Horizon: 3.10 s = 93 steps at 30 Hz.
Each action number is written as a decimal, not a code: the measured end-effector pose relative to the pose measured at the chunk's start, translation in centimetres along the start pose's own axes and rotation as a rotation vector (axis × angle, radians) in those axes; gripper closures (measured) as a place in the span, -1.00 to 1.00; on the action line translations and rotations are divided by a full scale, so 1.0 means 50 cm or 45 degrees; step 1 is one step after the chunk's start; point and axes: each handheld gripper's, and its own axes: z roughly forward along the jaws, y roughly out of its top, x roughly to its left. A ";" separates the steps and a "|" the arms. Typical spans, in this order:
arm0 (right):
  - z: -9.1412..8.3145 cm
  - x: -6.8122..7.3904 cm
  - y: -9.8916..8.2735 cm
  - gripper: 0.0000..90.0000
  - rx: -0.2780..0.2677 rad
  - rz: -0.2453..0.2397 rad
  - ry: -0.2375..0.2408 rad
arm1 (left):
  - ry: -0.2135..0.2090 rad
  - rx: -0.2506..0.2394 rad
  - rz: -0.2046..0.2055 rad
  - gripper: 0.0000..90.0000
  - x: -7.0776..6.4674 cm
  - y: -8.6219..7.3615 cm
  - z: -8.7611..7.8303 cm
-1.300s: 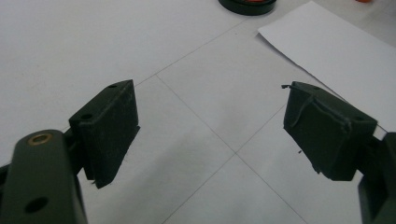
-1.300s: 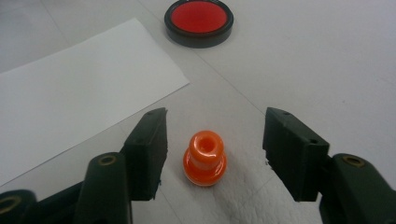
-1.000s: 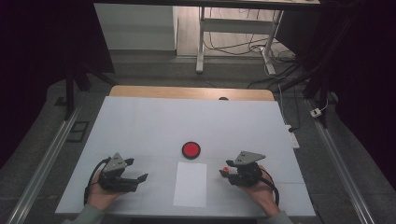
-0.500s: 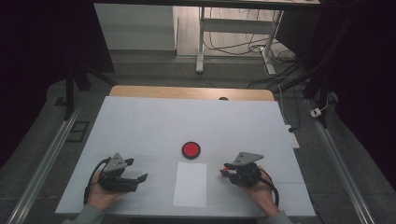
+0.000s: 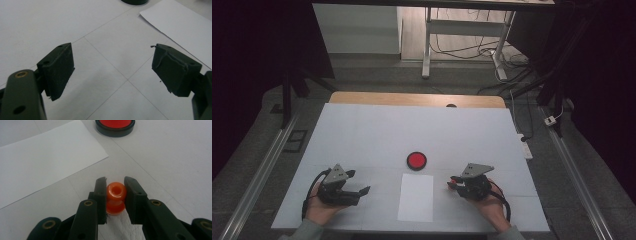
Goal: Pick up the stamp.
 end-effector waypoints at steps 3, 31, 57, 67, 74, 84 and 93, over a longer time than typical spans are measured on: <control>0.000 0.001 0.001 0.60 -0.009 -0.006 0.000 | 0.001 -0.002 0.002 -0.60 -0.001 0.000 -0.001; -0.048 -0.021 0.016 0.60 -0.213 0.095 -0.057 | 0.004 0.008 0.008 -0.60 -0.002 0.000 0.002; -0.062 -0.024 0.049 0.60 -0.337 0.139 -0.049 | -0.010 0.009 0.000 -0.62 0.001 -0.002 0.006; -0.067 -0.017 0.076 0.60 -0.379 0.128 -0.041 | -0.004 0.001 -0.011 -0.62 0.001 -0.002 0.003; -0.063 -0.009 0.095 0.60 -0.393 0.133 -0.016 | -0.006 0.000 -0.016 -0.62 0.003 0.000 0.005; -0.051 -0.001 0.133 0.60 -0.417 0.129 -0.001 | -0.007 -0.002 -0.022 -0.62 0.005 0.001 0.004; -0.017 0.019 0.153 0.60 -0.412 0.099 0.051 | -0.006 -0.009 -0.023 -0.62 0.005 0.000 0.002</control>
